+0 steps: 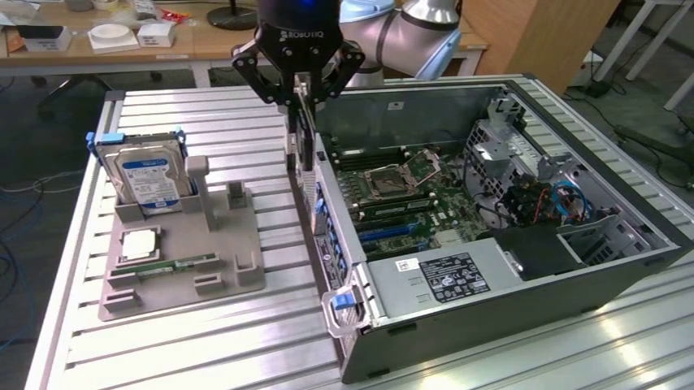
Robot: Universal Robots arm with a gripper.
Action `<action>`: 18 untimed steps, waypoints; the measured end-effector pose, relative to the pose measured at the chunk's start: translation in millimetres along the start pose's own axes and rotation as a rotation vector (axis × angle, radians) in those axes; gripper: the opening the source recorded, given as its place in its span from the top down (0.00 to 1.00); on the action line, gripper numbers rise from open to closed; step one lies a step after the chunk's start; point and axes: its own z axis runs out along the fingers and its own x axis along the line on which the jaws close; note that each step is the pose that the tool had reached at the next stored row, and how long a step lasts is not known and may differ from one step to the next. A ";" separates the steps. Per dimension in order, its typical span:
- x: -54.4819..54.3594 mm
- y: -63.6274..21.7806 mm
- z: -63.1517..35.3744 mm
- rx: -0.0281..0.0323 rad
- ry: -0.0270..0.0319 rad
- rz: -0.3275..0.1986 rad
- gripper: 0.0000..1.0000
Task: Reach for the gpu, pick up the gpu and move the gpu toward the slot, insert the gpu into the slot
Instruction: 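Pick up the gpu and move the gpu toward the slot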
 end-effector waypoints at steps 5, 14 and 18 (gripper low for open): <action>-8.8 0.2 0.3 -0.0001 -0.0001 0.000 0.73; -28.9 0.5 0.7 0.0000 0.0001 0.000 0.73; -40.5 0.8 1.1 -0.0001 0.0000 0.000 0.73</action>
